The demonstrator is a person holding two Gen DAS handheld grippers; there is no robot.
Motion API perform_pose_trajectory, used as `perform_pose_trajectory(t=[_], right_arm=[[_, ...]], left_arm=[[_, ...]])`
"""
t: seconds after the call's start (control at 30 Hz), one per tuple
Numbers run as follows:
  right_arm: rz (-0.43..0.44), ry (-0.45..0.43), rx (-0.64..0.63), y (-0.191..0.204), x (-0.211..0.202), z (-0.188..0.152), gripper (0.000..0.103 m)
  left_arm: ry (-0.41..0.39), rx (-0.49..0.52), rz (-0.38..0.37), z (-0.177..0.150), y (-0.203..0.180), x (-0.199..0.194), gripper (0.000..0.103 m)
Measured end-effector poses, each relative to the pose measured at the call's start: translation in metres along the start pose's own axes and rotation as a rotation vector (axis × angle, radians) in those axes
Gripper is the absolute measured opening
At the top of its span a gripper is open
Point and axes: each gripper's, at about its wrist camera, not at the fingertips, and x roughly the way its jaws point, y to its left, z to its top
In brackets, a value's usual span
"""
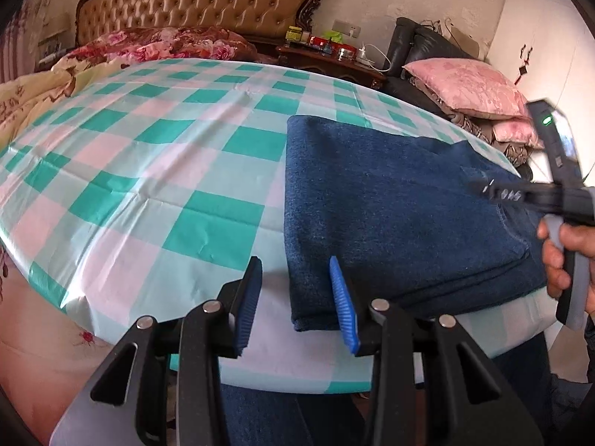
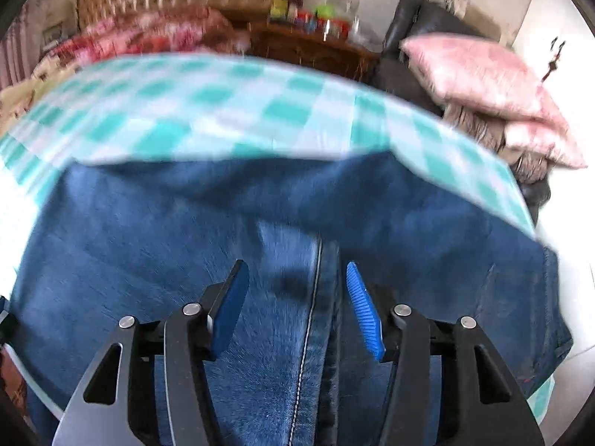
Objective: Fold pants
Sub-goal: 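Press and smooth the folded jeans flat with both tools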
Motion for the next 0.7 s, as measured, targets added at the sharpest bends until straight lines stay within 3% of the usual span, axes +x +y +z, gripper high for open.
perform_pose_trajectory(t=[0.2, 0.4, 0.47, 0.5, 0.53, 0.57, 0.7], right_arm=[[-0.004, -0.026, -0.002, 0.001, -0.004, -0.009, 0.054], [0.008, -0.028, 0.023, -0.001, -0.004, -0.012, 0.055], [0.014, -0.026, 0.034, -0.003, 0.001, -0.009, 0.055], [0.021, -0.023, 0.047, -0.004, 0.001, -0.009, 0.055], [0.026, -0.021, 0.057, -0.005, 0.001, -0.009, 0.056], [0.029, -0.019, 0.061, -0.005, 0.002, -0.009, 0.056], [0.041, -0.008, 0.079, -0.007, 0.003, -0.008, 0.056]], left_arm=[[0.007, -0.005, -0.021, 0.017, 0.002, -0.002, 0.037], [0.001, 0.025, -0.058, 0.084, -0.002, 0.024, 0.038], [0.026, 0.055, -0.033, 0.110, -0.005, 0.050, 0.038], [0.039, 0.072, -0.031, 0.120, -0.008, 0.062, 0.033], [0.047, 0.090, -0.041, 0.127, -0.012, 0.069, 0.019], [0.061, 0.128, -0.061, 0.133, -0.019, 0.077, 0.014], [0.150, 0.245, -0.019, 0.139, -0.036, 0.116, 0.002]])
